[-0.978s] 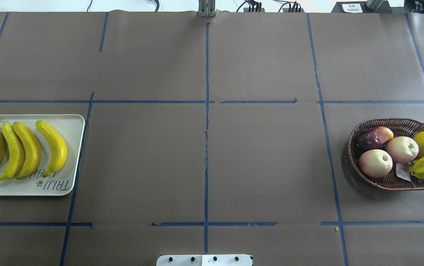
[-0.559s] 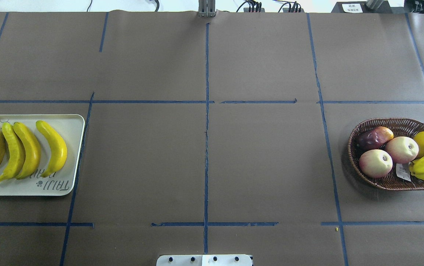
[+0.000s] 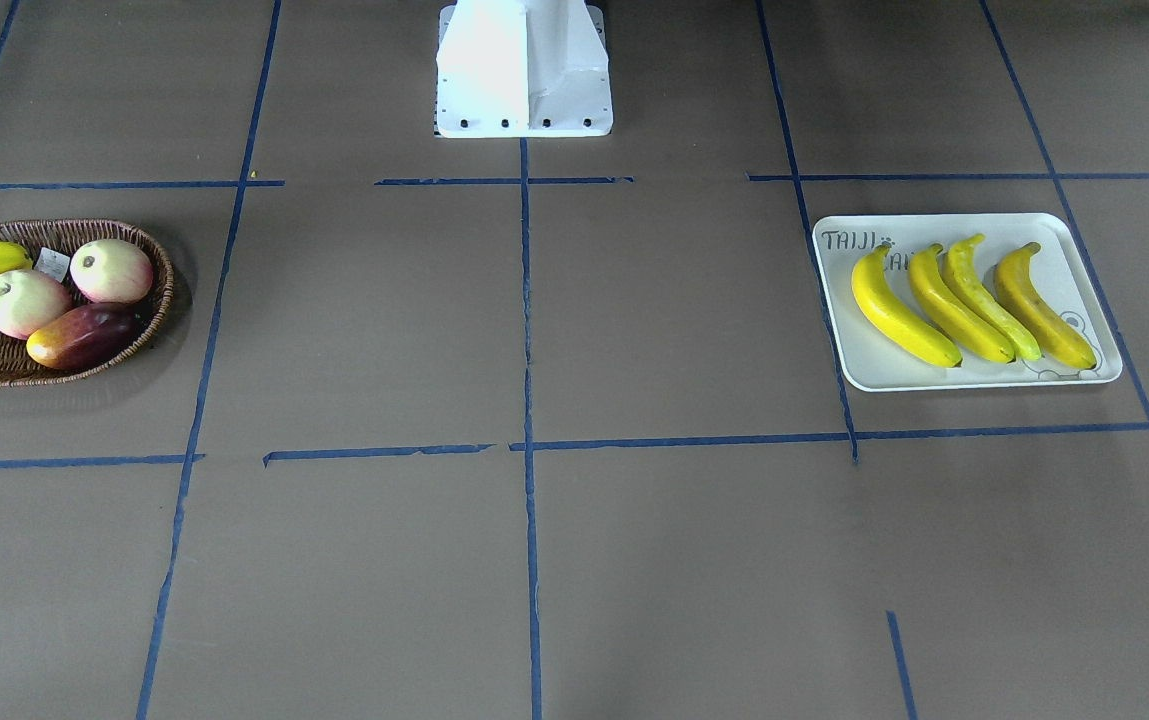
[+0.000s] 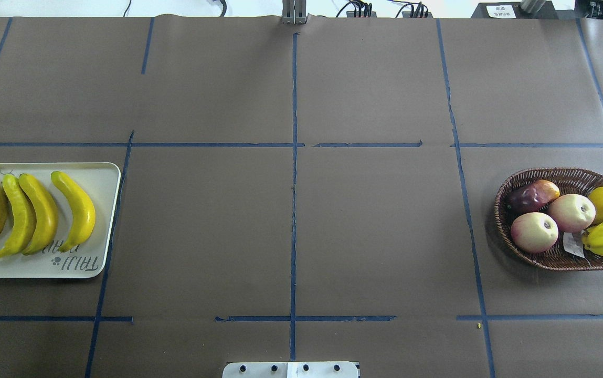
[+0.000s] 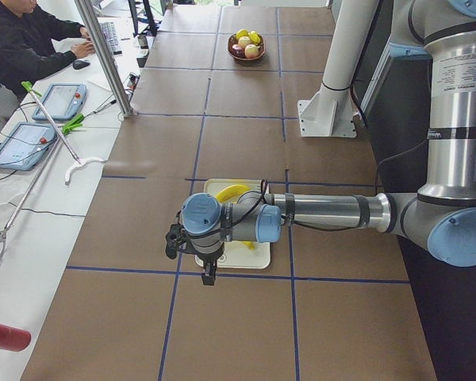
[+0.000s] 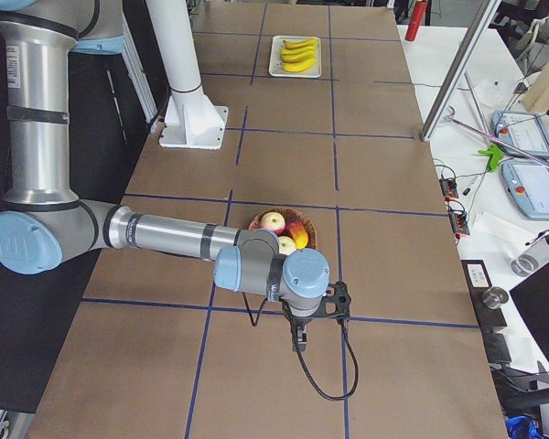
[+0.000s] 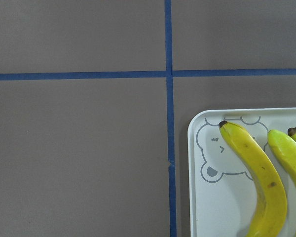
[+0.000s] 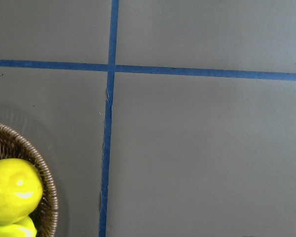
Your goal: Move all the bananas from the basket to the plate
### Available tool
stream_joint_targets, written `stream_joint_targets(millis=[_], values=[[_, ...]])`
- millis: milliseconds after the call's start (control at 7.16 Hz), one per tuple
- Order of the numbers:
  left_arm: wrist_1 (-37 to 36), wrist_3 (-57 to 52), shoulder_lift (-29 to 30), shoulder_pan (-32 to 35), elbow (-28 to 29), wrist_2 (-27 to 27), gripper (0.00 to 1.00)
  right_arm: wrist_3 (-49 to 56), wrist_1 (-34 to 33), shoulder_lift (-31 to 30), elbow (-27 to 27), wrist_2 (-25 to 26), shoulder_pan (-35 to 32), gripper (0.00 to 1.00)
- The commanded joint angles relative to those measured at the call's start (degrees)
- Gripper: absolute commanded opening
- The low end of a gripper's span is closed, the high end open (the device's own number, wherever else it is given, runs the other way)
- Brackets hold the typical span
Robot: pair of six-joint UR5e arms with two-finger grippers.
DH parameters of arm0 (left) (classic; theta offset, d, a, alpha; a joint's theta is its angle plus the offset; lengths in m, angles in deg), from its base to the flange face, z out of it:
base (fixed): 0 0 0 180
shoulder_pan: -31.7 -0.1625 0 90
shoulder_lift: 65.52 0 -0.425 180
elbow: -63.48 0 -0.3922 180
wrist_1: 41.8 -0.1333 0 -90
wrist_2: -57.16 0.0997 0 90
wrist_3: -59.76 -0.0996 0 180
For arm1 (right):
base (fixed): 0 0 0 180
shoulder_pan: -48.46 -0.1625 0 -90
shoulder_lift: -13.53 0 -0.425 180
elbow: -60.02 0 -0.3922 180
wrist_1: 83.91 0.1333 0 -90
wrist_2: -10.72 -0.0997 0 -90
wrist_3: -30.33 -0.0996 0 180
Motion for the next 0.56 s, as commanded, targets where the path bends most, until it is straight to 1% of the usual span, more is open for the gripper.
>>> stream_joint_targets(millis=[0, 140, 419], values=[[-0.1, 0.0, 0.0, 0.0, 0.0, 0.0, 1.0, -5.4, -0.3, 0.3, -3.6, -1.5, -0.2, 1.0], [0.0, 0.0, 0.0, 0.1, 0.2, 0.0, 1.0, -10.1, -0.1, 0.1, -4.4, -1.9, -0.2, 1.0], [0.3, 0.0, 0.0, 0.0, 0.5, 0.0, 1.0, -10.2, 0.0, -0.2, -4.4, -1.8, -0.1, 1.0]])
